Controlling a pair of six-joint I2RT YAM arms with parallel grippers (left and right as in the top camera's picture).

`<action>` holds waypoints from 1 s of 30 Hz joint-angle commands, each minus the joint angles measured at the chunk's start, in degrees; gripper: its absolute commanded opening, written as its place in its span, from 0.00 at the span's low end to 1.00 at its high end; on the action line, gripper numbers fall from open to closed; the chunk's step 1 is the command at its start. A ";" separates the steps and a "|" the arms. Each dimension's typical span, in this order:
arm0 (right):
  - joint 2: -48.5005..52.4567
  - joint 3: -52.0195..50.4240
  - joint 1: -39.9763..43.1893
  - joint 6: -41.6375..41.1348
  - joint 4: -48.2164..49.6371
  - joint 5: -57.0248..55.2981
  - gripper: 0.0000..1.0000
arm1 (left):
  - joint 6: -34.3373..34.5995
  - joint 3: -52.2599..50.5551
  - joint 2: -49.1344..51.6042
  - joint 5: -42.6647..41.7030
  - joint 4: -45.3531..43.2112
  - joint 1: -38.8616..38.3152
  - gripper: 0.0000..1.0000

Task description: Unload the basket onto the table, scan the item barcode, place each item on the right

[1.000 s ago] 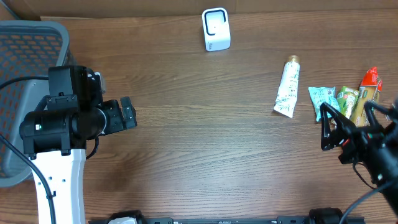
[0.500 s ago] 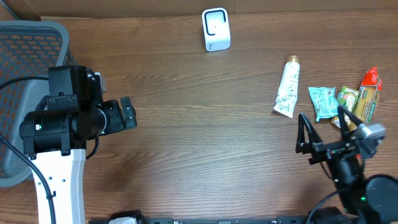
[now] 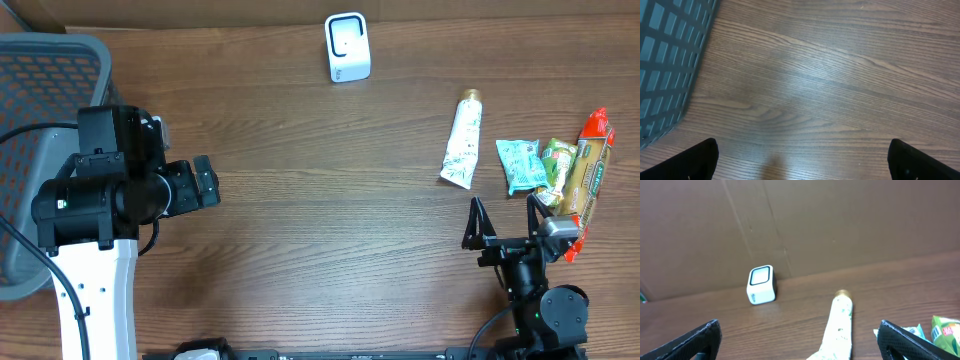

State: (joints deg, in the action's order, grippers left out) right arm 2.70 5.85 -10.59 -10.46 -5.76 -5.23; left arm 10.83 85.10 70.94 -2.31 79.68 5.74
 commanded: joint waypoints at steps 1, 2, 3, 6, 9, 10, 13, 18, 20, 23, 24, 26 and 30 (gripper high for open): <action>-1.16 -2.23 -0.33 0.09 0.28 -1.40 1.00 | 0.98 0.55 -0.04 -0.24 -0.20 0.20 1.00; -1.16 -2.97 -0.33 0.09 -0.20 -1.38 1.00 | 0.98 0.55 -0.04 -0.22 -0.17 0.20 1.00; -1.16 -3.96 -0.33 0.07 -0.74 -1.36 1.00 | 0.98 0.55 -0.07 -0.24 -0.20 0.20 1.00; -1.27 -5.40 -0.33 0.66 1.66 -1.16 1.00 | 0.98 0.55 -0.04 -0.22 -0.17 0.20 1.00; -2.01 -5.38 -0.33 0.50 1.73 -1.16 1.00 | 0.98 0.55 -0.04 -0.22 -0.17 0.20 1.00; -2.64 -5.40 -0.33 0.50 1.92 -1.16 1.00 | 0.98 0.55 -0.07 -0.24 -0.20 0.20 1.00; -2.58 -5.42 -0.33 0.50 1.90 -1.18 1.00 | 0.98 0.55 -0.07 -0.22 -0.20 0.20 1.00; -2.54 -5.40 -0.31 0.50 1.84 -1.16 1.00 | 0.98 0.55 -0.07 -0.22 -0.20 0.20 1.00; -2.54 -5.40 -0.28 0.50 1.84 -1.16 1.00 | 0.98 0.55 -0.07 -0.22 -0.20 0.20 0.99; -2.54 -5.40 -0.28 0.50 1.84 -1.16 1.00 | 0.98 0.55 -0.04 -0.22 -0.17 0.20 1.00; -2.54 -5.40 -0.28 0.50 1.84 -1.16 1.00 | 0.98 0.55 -0.04 -0.22 -0.20 0.20 1.00; -2.54 -5.40 -0.28 0.50 1.84 -1.16 1.00 | 0.98 0.55 -0.04 -0.22 -0.20 0.20 1.00; -2.54 -5.40 -0.28 0.50 1.84 -1.16 1.00 | 0.98 0.55 -0.04 -0.22 -0.20 0.20 1.00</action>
State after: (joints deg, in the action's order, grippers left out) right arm 0.84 1.06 -10.59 -10.44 -4.19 -5.61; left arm 10.83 85.10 70.94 -2.31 79.70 5.74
